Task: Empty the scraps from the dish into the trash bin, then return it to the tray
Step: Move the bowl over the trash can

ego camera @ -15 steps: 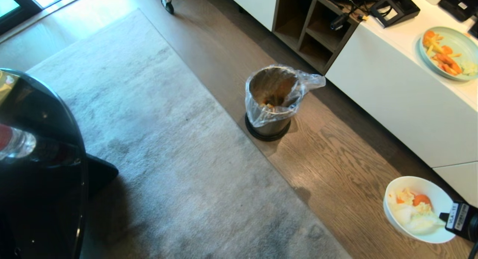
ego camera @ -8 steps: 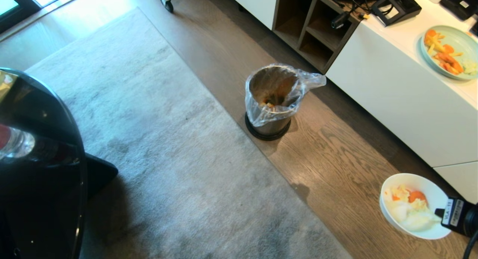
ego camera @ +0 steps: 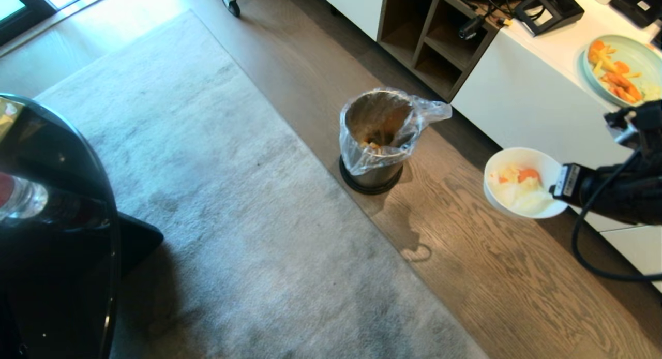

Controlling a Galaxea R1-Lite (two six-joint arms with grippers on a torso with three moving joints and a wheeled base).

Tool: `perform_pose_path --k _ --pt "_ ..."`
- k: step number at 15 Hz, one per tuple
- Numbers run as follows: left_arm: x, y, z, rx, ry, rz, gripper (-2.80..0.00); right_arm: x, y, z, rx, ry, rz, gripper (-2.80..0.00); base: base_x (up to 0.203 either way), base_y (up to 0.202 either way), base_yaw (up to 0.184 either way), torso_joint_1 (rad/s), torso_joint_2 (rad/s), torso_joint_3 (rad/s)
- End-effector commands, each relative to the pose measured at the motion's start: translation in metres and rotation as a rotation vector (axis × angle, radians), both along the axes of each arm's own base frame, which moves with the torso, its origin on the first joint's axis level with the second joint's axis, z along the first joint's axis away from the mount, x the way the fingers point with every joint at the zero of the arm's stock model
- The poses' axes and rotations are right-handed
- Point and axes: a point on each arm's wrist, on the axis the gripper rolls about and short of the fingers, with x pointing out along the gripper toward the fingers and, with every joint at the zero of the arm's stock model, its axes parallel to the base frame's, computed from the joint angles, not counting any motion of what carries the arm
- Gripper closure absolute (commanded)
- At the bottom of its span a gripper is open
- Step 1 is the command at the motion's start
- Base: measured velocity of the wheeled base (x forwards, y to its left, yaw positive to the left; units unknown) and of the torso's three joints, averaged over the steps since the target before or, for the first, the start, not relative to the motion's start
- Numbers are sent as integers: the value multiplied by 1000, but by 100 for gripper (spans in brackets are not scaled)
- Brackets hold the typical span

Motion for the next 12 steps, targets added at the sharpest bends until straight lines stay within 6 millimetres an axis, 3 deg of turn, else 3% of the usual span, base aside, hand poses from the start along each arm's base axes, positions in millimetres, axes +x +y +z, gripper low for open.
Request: perform_pose_path --k 1,6,12 --pt "0 0 0 -1 -1 0 0 46 24 5 -23 -17 62 0 0 0 0 0 0 0" --pt "0 0 0 -1 0 0 0 96 68 17 -155 -190 188 0 0 0 0 0 0 0" --pt "0 0 0 -1 -1 0 0 140 85 37 -210 -380 203 0 0 0 0 0 0 0"
